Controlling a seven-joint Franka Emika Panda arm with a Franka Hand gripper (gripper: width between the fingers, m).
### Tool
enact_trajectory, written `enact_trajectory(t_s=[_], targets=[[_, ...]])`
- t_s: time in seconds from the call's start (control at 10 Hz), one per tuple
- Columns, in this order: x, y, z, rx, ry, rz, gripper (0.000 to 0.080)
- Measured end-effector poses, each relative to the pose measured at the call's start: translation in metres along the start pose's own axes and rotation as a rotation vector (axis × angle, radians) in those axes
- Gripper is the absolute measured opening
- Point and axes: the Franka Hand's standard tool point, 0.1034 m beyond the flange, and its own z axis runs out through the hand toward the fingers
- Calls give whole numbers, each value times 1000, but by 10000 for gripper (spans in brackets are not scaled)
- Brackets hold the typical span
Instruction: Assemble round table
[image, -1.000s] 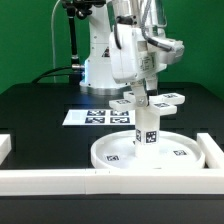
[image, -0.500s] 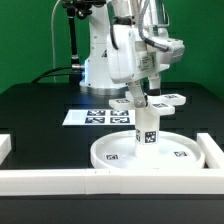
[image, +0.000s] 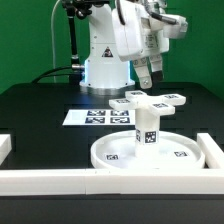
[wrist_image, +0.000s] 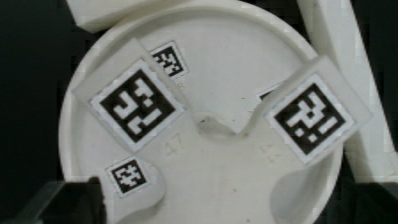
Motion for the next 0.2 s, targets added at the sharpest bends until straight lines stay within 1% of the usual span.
enact_trajectory(t_s=[0.2], targets=[[0,1,1,-2,1,-8,649]])
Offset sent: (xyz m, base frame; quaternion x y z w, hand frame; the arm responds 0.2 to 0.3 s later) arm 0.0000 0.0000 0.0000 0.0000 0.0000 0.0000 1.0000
